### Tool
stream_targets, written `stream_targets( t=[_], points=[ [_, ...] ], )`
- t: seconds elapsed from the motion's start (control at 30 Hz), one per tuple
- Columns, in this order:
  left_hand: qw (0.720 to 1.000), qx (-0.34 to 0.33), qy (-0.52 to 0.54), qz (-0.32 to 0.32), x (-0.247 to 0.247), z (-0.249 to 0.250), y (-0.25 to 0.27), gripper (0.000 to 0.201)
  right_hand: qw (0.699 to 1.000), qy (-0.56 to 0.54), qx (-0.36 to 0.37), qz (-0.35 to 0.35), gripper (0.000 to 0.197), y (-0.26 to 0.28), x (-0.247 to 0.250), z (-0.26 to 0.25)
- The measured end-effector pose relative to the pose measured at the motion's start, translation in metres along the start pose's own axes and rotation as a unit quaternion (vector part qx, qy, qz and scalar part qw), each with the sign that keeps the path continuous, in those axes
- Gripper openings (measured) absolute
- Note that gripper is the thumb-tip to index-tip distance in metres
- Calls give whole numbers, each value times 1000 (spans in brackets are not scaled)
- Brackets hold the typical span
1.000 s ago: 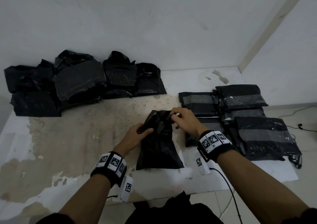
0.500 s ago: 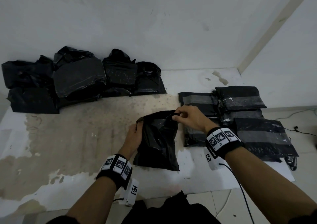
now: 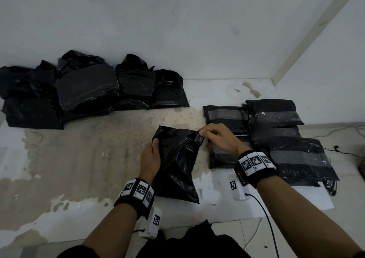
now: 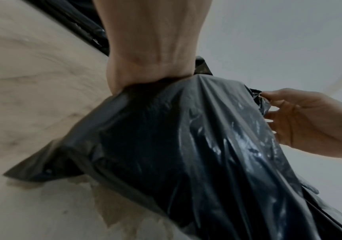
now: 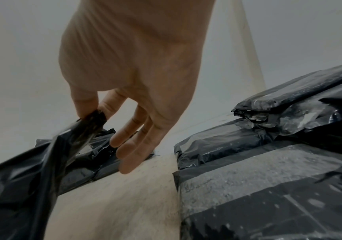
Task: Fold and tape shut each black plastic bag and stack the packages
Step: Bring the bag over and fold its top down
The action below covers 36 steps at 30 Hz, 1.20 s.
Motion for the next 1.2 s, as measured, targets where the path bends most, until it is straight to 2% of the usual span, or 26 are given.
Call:
stream_targets(
  t=[0.07,0.13,0.27,0.37,0.53,0.63,0.73,0.8,0.9,1.0,1.1,1.17,1.2],
  points=[
    [1000,-6,-19,0,-1,-1,-1,56,1000,19,13,-4,16,0,2,-1],
    [999,-23,-35,3,-5,-5,-2,60,996,74,57,-3,10,1,1,-5],
    [999,-26,-41,5,-7,-6,3,64,982,143,116,-34,15,-2,-9,-10],
    [999,-15,-37,20,-1,-3,6,56,993,87,83,-17,18,-5,-4,-8],
    [998,-9,-34,51,2,-5,5,57,997,-48,34,44,20,2,1,-9],
    [998,-11,-34,43,1,-3,8,52,997,7,46,57,19,-1,1,-5],
    [999,-17,-22,47,2,-2,11,48,992,100,73,24,16,-9,-5,-9],
    [998,-22,-10,54,2,-5,12,45,994,80,64,40,21,-15,-5,-12],
    [997,-19,19,71,4,-8,16,48,994,-12,10,110,26,-19,2,-13],
    [996,-22,36,79,7,-11,17,52,998,-8,-7,57,25,-15,-4,-10],
    [996,-31,48,68,11,-15,12,57,1000,15,4,2,12,-11,-17,0],
    [995,-66,34,65,15,-11,8,42,1000,11,16,8,8,-10,-22,3],
    [992,-106,25,59,19,-6,4,37,1000,6,16,12,9,-11,-24,3]
  ],
)
Point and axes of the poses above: each hand's wrist, its own y-axis away from the middle knuckle, its own x-axis out of the back of the hand, z = x × y, the point moved 4 cm from there along -y, towards the middle knuckle, and after that the axes turned 11 degrees about z, right-handed, at the moved point
